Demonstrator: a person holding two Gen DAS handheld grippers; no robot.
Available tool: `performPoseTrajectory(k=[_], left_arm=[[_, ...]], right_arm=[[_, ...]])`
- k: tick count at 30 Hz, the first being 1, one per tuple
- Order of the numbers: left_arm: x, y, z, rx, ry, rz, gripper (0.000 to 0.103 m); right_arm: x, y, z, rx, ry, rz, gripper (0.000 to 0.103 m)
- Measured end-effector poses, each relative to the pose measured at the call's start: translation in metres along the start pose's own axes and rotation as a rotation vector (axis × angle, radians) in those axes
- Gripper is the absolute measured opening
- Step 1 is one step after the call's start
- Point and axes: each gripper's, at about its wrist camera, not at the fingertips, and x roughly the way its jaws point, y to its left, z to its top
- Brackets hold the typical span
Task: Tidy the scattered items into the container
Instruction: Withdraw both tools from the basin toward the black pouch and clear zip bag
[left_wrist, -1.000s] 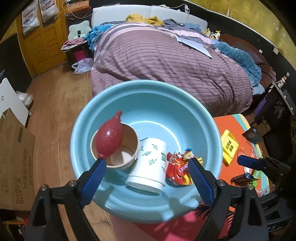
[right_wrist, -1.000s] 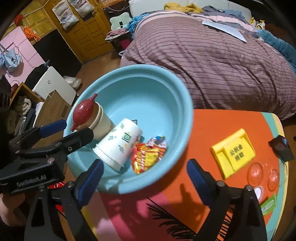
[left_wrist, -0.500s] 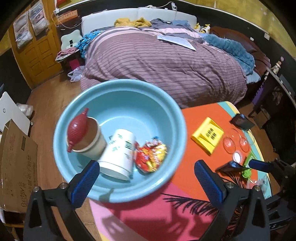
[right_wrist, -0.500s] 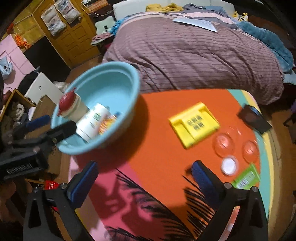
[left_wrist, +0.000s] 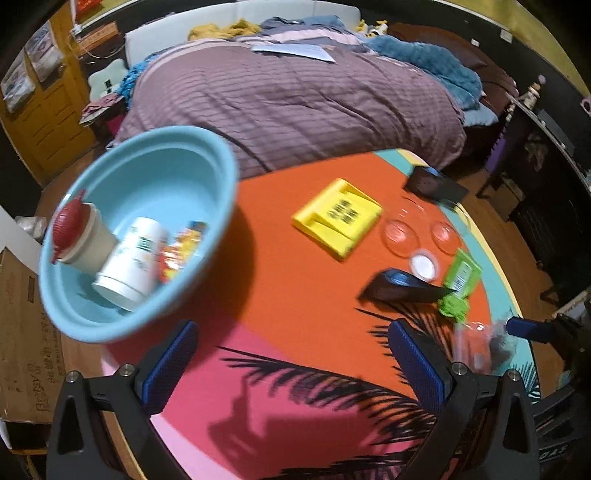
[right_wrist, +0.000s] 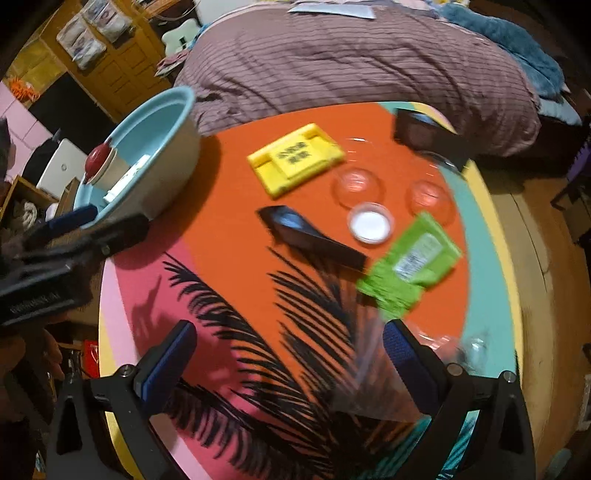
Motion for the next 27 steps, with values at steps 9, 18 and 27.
performPoseTrajectory(k=[9,18,27], left_arm=[[0.007,-0.047,-0.011,0.065,0.016,-0.010,0.103],[0.021,-0.089,-0.023,0.095,0.065,-0.058,0.103],[0.034,-0.094,-0.009,0.122,0.064,-0.058,0.103]], right_arm=[[-0.020,-0.049,-0.024,0.052,-0.041,-0.045,0.103],[-0.024,-0.086,-0.045,0.132,-0.048,-0.080,0.103],[-0.012,-0.119,-0.062,0.228,-0.040,-0.085,0.103]])
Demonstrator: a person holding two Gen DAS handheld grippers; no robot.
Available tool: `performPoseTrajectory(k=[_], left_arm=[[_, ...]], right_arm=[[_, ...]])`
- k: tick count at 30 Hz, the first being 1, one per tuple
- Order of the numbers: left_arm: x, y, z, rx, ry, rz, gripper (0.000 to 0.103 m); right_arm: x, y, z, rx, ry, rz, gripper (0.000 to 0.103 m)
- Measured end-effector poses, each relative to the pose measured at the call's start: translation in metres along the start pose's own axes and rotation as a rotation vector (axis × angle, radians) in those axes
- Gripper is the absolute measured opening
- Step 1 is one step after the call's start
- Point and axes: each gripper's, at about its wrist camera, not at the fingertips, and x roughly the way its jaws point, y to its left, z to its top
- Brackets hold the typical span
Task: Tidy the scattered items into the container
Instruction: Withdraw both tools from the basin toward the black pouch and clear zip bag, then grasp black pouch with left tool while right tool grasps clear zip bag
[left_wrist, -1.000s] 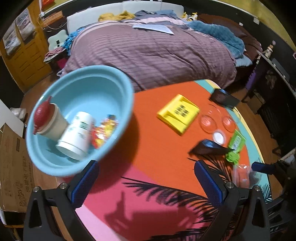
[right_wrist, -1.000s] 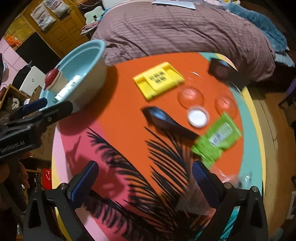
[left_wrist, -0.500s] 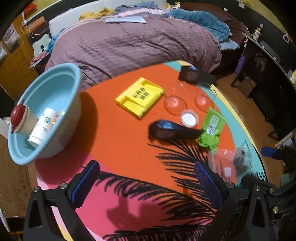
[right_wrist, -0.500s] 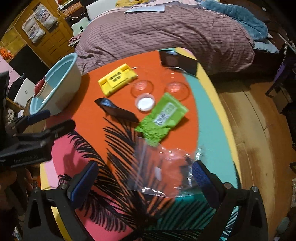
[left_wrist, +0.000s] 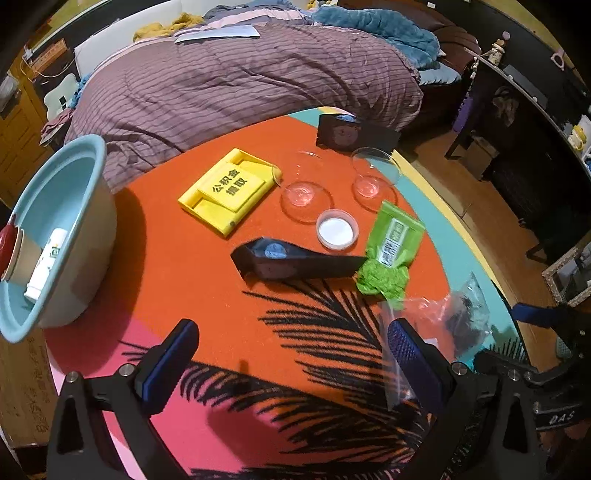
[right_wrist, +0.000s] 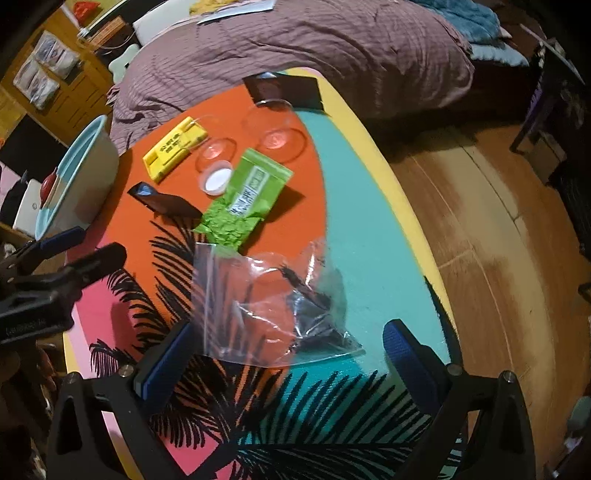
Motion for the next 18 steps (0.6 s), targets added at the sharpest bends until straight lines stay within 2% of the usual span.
performPoseTrajectory(k=[4,18], left_arm=[[0.009,0.006,0.011,0.010,-0.023,-0.014,0.103],[0.038,0.008,0.032,0.215,-0.017,0.025,0.103]], right_arm=[[0.006,-0.001,0.001,0.012,-0.005,0.018,0.103],[0.040,-0.005,0.013,0.066,0.025,0.048,0.103]])
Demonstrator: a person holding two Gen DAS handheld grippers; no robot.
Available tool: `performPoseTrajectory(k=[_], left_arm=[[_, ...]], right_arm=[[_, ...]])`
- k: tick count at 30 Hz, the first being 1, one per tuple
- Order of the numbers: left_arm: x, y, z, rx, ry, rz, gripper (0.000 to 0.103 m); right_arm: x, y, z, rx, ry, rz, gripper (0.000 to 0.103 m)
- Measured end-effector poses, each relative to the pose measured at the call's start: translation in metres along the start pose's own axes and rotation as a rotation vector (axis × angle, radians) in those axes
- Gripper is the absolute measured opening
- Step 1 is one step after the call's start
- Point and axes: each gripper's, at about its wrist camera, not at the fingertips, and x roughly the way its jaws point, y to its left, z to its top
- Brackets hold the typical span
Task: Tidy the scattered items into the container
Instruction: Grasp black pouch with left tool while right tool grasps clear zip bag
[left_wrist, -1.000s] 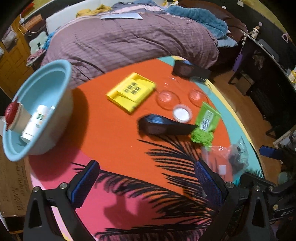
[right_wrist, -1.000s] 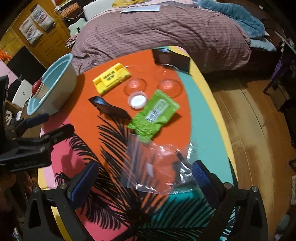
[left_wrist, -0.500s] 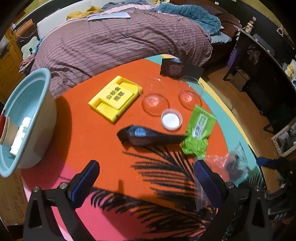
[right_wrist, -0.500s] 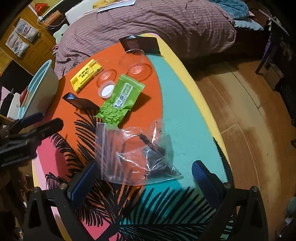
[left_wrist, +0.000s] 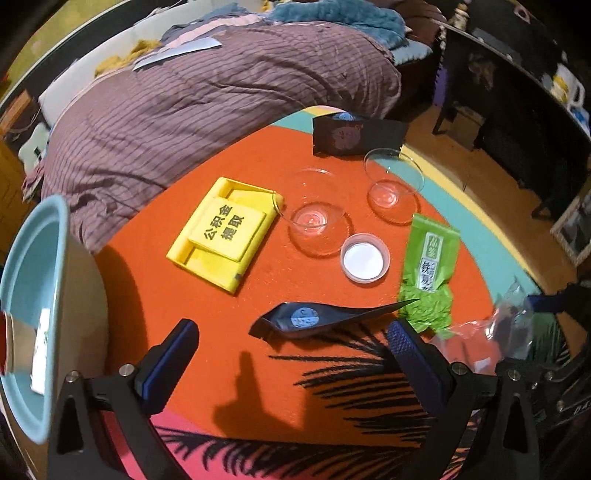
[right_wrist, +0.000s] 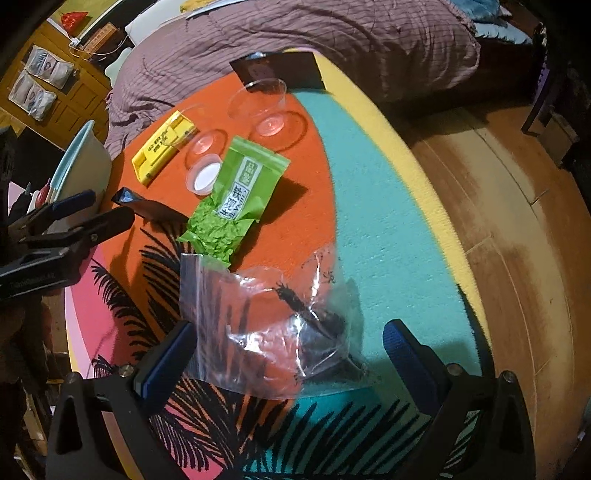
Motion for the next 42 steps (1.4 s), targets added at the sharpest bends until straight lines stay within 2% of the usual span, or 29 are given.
performPoseTrajectory(k=[15,24,29,31,36,40,41,42], left_arm=[[0.025,-0.013,0.004,0.110,-0.013,0.005,0.103],[0.025,-0.025,0.001,0.199,-0.007,-0.028,0.103],[0.031,-0.030,-0.003,0.237,0.033,-0.014,0.074],[0.032,-0.028,-0.003,0.226,0.041,-0.020,0.071],[0.028,-0.025,-0.006,0.225,0.045,-0.018,0.058],[0.028,-0.022,-0.008,0.231,0.069,-0.025,0.042],[0.029,-0.022,-0.009,0.236,0.071,-0.027,0.030],[0.028,-0.022,-0.009,0.242,0.073,-0.022,0.029]], right_arm=[[0.020,0.010,0.004,-0.029,0.017,-0.040,0.103],[0.020,0.013,0.004,-0.022,0.005,-0.059,0.088],[0.020,0.016,0.006,-0.009,-0.002,-0.059,0.080],[0.020,0.017,0.007,-0.009,-0.005,-0.061,0.076],[0.019,0.018,0.006,0.012,-0.009,-0.051,0.068],[0.019,0.019,0.007,0.019,-0.013,-0.046,0.059],[0.018,0.019,0.007,0.020,-0.015,-0.044,0.058],[0.018,0.020,0.007,0.020,-0.017,-0.044,0.056]])
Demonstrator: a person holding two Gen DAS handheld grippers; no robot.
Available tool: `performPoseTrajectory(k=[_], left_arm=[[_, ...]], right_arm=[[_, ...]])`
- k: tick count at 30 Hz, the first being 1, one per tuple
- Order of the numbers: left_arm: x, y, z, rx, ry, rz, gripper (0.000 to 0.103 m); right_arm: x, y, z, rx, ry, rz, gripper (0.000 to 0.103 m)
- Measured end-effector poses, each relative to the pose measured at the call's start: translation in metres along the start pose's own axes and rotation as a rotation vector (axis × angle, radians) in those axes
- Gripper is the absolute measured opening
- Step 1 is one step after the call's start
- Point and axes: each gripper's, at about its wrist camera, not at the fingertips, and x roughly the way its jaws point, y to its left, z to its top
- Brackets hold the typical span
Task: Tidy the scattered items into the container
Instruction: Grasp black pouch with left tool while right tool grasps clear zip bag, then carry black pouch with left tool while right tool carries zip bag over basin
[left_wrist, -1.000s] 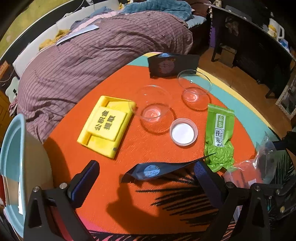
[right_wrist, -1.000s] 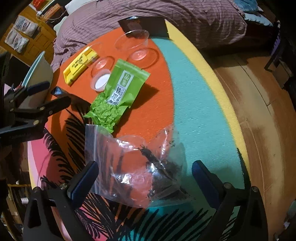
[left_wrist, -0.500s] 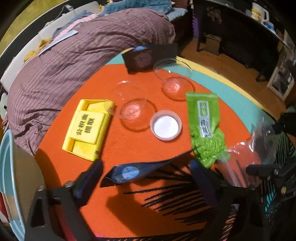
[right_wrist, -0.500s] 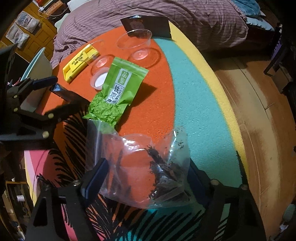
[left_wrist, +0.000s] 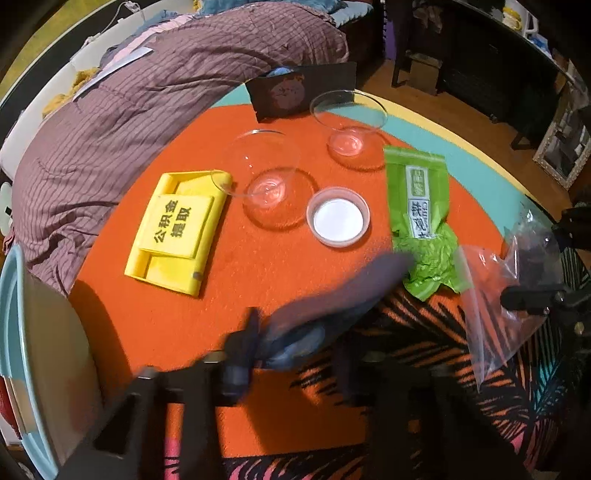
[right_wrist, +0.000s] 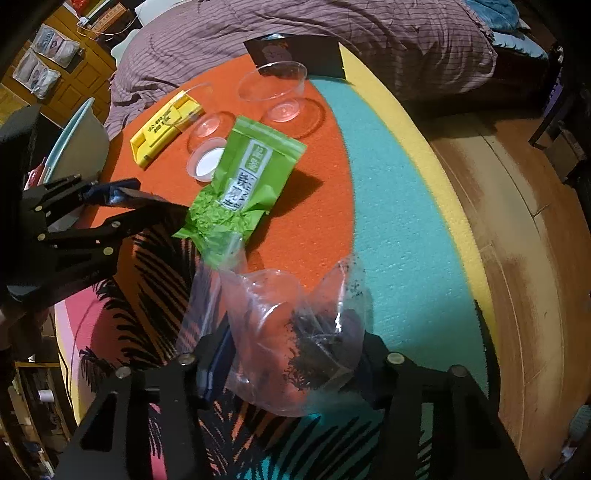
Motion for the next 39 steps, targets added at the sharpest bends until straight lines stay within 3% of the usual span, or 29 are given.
performPoseTrajectory(k=[8,25,32,34,39], left_arm=[[-0.008,-0.001,-0.003,-0.002,-0.015,-0.019,0.020],[-0.042,0.009,-0.011,-0.073,-0.085,-0.025,0.019],[-0.058,0.021,-0.023,-0.146,-0.120,-0.022,0.019],[-0.064,0.027,-0.028,-0.181,-0.136,-0.018,0.019],[-0.085,0.048,-0.047,-0.253,-0.162,0.015,0.019]], right_arm=[[-0.001,0.003,0.000,0.002,-0.015,-0.004,0.053],[-0.019,0.006,-0.010,0.070,-0.071,0.013,0.043],[-0.024,0.035,-0.003,0.059,-0.103,0.013,0.043],[-0.028,0.042,-0.003,0.158,-0.155,-0.025,0.043],[-0.038,0.069,0.006,0.110,-0.189,-0.011,0.043]])
